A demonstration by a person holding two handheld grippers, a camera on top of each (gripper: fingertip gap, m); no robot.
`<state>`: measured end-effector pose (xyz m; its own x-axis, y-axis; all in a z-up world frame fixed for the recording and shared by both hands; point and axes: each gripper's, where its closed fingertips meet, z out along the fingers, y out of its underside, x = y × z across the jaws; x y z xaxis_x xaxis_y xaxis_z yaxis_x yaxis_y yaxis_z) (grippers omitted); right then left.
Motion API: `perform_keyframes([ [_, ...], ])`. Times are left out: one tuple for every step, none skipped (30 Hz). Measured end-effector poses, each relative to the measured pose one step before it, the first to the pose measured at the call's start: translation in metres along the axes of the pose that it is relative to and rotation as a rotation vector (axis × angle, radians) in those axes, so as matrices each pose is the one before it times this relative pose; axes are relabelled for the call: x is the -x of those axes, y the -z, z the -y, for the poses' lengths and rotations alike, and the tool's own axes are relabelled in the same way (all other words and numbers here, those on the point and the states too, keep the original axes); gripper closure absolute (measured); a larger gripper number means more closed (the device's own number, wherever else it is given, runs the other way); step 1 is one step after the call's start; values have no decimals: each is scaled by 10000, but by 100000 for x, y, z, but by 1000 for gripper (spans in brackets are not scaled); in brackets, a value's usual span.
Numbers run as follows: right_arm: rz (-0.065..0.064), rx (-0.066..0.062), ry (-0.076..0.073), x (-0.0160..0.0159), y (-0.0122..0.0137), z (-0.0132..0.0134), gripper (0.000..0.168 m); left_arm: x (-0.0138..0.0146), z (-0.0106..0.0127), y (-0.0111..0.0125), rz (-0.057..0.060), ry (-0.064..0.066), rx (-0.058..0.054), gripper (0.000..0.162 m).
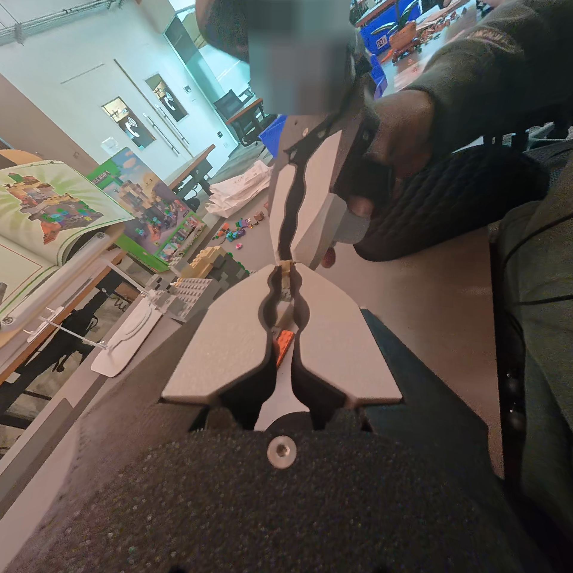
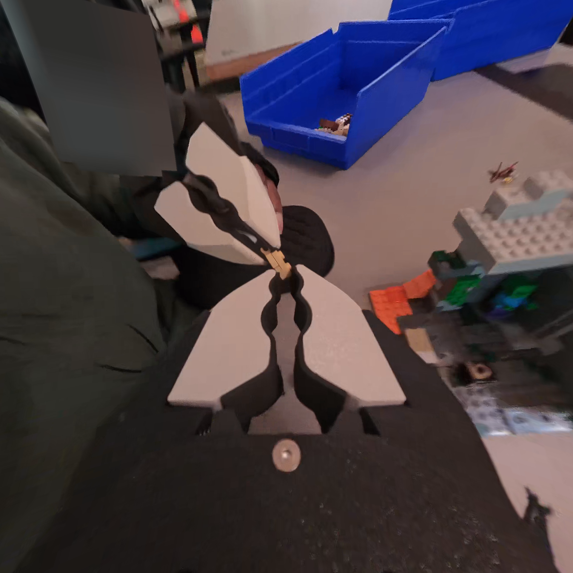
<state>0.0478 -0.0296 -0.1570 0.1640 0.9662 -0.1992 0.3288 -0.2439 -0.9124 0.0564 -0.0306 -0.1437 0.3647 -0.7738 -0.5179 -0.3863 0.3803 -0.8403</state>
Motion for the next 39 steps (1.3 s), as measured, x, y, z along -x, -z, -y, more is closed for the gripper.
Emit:
perform_keyframes([
  [220, -387, -818, 66, -73, 83, 163, 103, 41, 28, 41, -13, -61, 156],
  [209, -365, -705, 83, -66, 79, 163, 73, 109, 36, 21, 21, -90, 156],
  [168, -281, -386, 92, -72, -7, 163, 2, 26, 14, -81, 61, -11, 156],
  [200, -151, -40, 195, -12, -91, 163, -158, 73, 47, -199, 104, -87, 156],
  [212, -15, 307, 268, 73, -86, 162, -290, 175, 120, -331, 128, -217, 156],
  [101, 143, 643, 217, 139, -102, 162, -227, 98, 103, -291, 235, -163, 156],
  [-7, 359, 934, 131, 128, -226, 162, -370, 42, 15, -359, 201, -80, 156],
  [-43, 402, 1053, 116, 89, -191, 161, -267, -5, -19, -254, 66, -28, 156],
  [-7, 313, 995, 138, 82, -29, 158, -155, 29, -59, -159, 48, -21, 156],
  [25, 294, 873, 100, 69, 20, 156, -298, 101, -79, -285, 117, -37, 156],
  [84, 353, 761, 102, 34, -69, 153, -271, 187, -75, -245, 105, -87, 156],
  [189, 367, 674, 206, 27, -120, 152, -75, 96, -80, -90, 13, -12, 156],
  [208, 328, 549, 198, 25, -109, 152, -74, -32, -79, -91, -41, 75, 156],
  [153, 294, 426, 123, 24, -116, 156, -139, 86, -49, -119, 10, -16, 156],
  [63, 186, 328, -1, 25, -37, 160, -95, 84, -42, -94, 104, -15, 156],
  [-5, 64, 185, -67, 30, 47, 160, 59, 61, 37, 4, 52, -25, 156],
  [-56, -2, -27, -127, 2, 61, 160, 86, 27, 61, -4, 90, -13, 156],
  [-119, -62, -205, -189, -46, 46, 160, 151, 9, 71, 68, 77, -14, 156],
  [-218, -113, -330, -304, -62, 19, 160, 247, -66, 61, 157, 31, 15, 156],
  [-323, -161, -487, -427, -105, 7, 160, 393, -108, 52, 264, 64, 33, 156],
  [-316, -212, -665, -402, -140, 30, 161, 434, -153, 36, 285, 58, 63, 156],
  [-254, -295, -741, -288, -127, 90, 161, 349, -58, 51, 245, 36, 14, 156],
  [-242, -341, -743, -275, -100, 131, 161, 316, -19, 23, 287, 17, 0, 156],
  [-226, -310, -738, -248, -100, 77, 161, 300, -86, -20, 312, -43, 58, 156],
  [-201, -308, -695, -234, -97, 48, 161, 249, -93, -46, 328, -162, 70, 156],
  [-150, -308, -661, -205, -73, 45, 161, 239, -119, -90, 344, -191, 113, 156],
  [-96, -304, -622, -142, -58, 37, 161, 159, -37, -82, 303, -181, 65, 156],
  [-96, -276, -516, -132, -27, 42, 161, 128, -61, -88, 297, -131, 76, 156],
  [-140, -216, -373, -140, -28, 8, 162, 86, -62, -94, 297, -170, 47, 156],
  [-134, -209, -345, -81, -26, 31, 162, 109, -70, -73, 318, -153, 35, 155],
  [-60, -206, -407, -15, -25, 69, 162, 95, 50, -20, 288, -98, -38, 155],
  [-50, -172, -400, -23, -13, 32, 162, 69, -6, -37, 209, 22, 0, 155],
  [-88, -140, -320, -66, 12, 4, 162, 56, -35, -65, 205, -48, -3, 155],
  [-78, -131, -272, -67, 8, 0, 162, 5, -41, -60, 148, -66, 7, 155],
  [-29, -135, -308, -23, 13, 8, 162, 24, -11, -43, 175, -130, -15, 155],
  [-18, -71, -236, -44, 3, -25, 162, 22, -19, -20, 127, -73, 26, 155],
  [16, -45, -184, 9, 6, -20, 162, -26, -70, -20, -86, 157, 27, 155],
  [93, -54, -200, 128, -7, 26, 162, 32, 156, 72, -125, 267, -185, 155],
  [77, 8, -47, 122, 2, 8, 162, -17, 58, 62, -158, 117, -58, 155],
])
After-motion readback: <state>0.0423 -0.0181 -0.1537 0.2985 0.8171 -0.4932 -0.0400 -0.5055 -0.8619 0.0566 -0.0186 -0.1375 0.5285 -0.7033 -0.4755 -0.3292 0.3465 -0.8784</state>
